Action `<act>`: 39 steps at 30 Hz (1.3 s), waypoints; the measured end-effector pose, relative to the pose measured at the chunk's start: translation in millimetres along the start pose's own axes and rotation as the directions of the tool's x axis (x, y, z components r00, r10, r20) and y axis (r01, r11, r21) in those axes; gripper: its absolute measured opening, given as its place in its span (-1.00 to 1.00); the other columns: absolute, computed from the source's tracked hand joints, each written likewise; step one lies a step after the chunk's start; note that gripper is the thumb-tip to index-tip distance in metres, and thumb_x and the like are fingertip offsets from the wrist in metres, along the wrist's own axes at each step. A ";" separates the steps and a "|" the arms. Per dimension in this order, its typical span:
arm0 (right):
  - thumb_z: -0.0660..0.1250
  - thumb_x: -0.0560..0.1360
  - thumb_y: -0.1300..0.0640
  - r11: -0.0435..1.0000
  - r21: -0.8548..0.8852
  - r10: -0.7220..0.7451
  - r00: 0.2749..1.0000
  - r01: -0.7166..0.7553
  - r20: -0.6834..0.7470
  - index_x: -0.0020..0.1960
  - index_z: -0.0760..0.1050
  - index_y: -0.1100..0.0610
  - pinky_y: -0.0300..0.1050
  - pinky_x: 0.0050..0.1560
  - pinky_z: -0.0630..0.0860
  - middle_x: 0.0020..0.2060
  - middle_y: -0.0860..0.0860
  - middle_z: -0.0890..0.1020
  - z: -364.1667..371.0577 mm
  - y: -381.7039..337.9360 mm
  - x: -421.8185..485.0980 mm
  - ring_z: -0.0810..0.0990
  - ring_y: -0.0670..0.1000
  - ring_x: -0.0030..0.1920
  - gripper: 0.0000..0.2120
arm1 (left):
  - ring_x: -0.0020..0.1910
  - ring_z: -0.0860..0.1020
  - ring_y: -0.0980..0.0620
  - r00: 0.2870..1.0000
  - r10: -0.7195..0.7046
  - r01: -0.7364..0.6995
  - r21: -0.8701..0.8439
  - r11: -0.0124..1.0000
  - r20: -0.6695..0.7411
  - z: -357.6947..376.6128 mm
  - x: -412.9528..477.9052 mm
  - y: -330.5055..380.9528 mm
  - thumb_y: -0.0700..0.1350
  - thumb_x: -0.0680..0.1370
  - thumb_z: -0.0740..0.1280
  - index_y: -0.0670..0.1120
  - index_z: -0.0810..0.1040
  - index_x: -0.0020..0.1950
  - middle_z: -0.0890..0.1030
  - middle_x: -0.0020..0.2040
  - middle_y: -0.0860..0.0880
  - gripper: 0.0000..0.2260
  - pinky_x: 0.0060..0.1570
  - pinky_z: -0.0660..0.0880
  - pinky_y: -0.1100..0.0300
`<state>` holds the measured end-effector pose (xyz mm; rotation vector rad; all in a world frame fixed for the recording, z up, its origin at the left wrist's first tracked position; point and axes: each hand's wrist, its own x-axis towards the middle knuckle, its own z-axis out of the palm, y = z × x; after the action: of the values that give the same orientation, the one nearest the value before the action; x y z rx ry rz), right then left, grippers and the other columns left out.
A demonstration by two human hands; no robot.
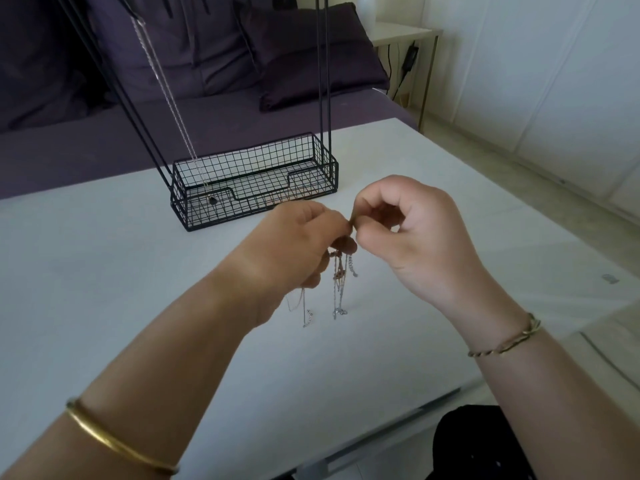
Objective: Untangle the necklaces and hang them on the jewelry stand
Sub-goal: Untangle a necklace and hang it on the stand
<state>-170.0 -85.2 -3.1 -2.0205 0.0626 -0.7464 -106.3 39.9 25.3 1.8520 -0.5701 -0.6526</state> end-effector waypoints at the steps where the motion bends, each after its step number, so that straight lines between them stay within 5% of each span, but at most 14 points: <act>1: 0.28 0.28 0.25 1.000 -0.001 0.008 1.000 -0.008 -0.013 -0.33 0.50 0.12 -0.37 -0.40 0.32 -0.46 -0.10 0.50 1.2 0.7 0.2 0.42 -0.16 -0.42 -0.94 | -0.58 0.24 0.14 1.000 -0.015 0.015 -0.030 0.999 -0.016 -0.2 0.8 -0.4 -0.17 0.57 0.24 -0.18 0.53 -0.18 0.48 -0.38 0.01 -0.83 -0.50 0.26 0.29; 6: 0.28 0.27 0.20 0.996 0.057 0.080 0.992 -0.075 -0.097 -0.33 0.49 0.04 -0.42 -0.42 0.31 -0.50 -0.15 0.49 2.9 4.7 0.2 0.41 -0.20 -0.46 -0.92 | -0.57 0.35 0.22 0.967 0.139 -0.121 0.094 0.988 -0.212 -0.9 1.1 -1.7 -0.18 0.48 0.37 -0.06 0.58 -0.21 0.44 -0.54 0.20 -0.93 -0.42 0.38 0.26; 21: 0.28 0.29 0.17 0.991 -0.131 -0.012 0.997 0.002 -0.079 -0.30 0.49 0.09 -0.41 -0.36 0.32 -0.45 -0.14 0.48 8.4 3.0 -1.1 0.43 -0.16 -0.38 -0.97 | -0.60 0.34 0.21 0.945 0.244 -0.199 0.206 0.958 -0.219 0.6 0.0 -1.0 -0.23 0.44 0.37 -0.09 0.58 -0.26 0.46 -0.52 0.15 -0.91 -0.58 0.27 0.39; 26: 0.28 0.28 0.19 0.994 -0.107 -0.032 0.994 0.021 -0.106 -0.30 0.47 0.09 -0.40 -0.34 0.32 -0.42 -0.15 0.48 13.5 3.2 -1.9 0.44 -0.16 -0.36 -0.98 | -0.48 0.35 0.08 0.969 0.138 -0.133 0.038 0.990 -0.207 0.7 3.0 -0.6 -0.31 0.41 0.34 -0.21 0.50 -0.25 0.43 -0.44 0.01 -0.94 -0.39 0.37 0.18; 30: 0.28 0.31 0.23 0.996 -0.078 -0.041 0.988 0.030 -0.148 -0.29 0.49 0.15 -0.41 -0.36 0.30 -0.42 -0.10 0.50 14.1 4.9 -1.3 0.43 -0.16 -0.38 -0.97 | -0.46 0.32 0.07 0.991 -0.015 -0.008 -0.166 0.986 -0.135 0.6 6.0 -1.0 -0.35 0.45 0.34 -0.14 0.46 -0.28 0.39 -0.37 -0.07 -0.82 -0.48 0.34 0.28; 39: 0.27 0.38 0.27 0.998 0.063 0.003 0.994 0.004 -0.107 -0.28 0.48 0.09 -0.43 -0.41 0.28 -0.50 -0.16 0.46 5.9 7.7 -0.4 0.40 -0.20 -0.45 -0.88 | -0.47 0.39 0.11 0.991 -0.059 0.031 -0.235 0.972 -0.116 1.5 5.8 1.0 -0.28 0.48 0.38 -0.19 0.61 -0.12 0.53 -0.28 -0.09 -0.97 -0.52 0.36 0.32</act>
<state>-165.3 -84.8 -11.6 -1.9194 0.0994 -0.8471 -103.1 34.8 24.8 1.6745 -0.3556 -0.6043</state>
